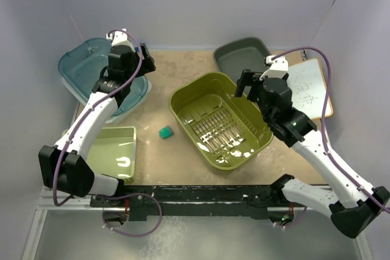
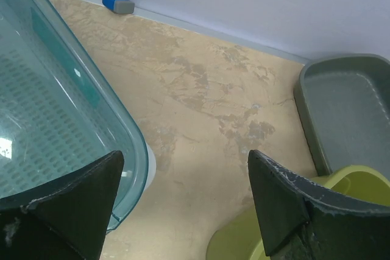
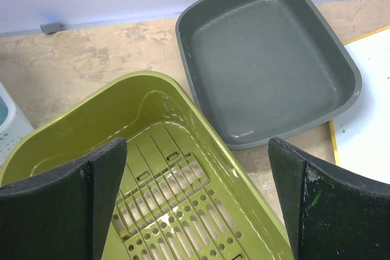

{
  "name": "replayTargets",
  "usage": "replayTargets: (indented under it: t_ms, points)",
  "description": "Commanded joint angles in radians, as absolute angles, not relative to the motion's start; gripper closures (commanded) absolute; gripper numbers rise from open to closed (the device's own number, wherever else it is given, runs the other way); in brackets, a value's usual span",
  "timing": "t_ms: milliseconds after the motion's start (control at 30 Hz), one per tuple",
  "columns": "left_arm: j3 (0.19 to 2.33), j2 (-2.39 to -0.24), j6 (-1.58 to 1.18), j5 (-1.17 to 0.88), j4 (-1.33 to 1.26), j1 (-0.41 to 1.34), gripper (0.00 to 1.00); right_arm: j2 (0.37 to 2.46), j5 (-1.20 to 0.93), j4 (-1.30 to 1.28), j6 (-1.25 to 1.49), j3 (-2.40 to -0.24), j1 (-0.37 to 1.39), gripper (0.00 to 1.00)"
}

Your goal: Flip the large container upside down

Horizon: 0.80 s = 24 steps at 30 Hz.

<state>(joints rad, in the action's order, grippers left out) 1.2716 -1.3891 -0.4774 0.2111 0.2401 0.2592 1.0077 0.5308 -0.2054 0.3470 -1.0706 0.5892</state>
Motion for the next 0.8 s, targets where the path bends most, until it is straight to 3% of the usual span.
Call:
replayTargets:
  t_ms: [0,533,767]
  points:
    - [1.268,-1.357,-0.463,0.193,0.158,0.255,0.20,0.979,0.538,-0.172,0.333,-1.065,0.594,0.00]
    - [1.246,-1.337,-0.462,0.191,0.139,0.254,0.19,0.998,0.472,-0.171,0.295,-1.081,0.594,0.00]
    - [1.239,-1.315,-0.465,0.267,0.140,0.255,0.19,1.030,0.039,-0.056,0.344,-1.076,0.594,0.00]
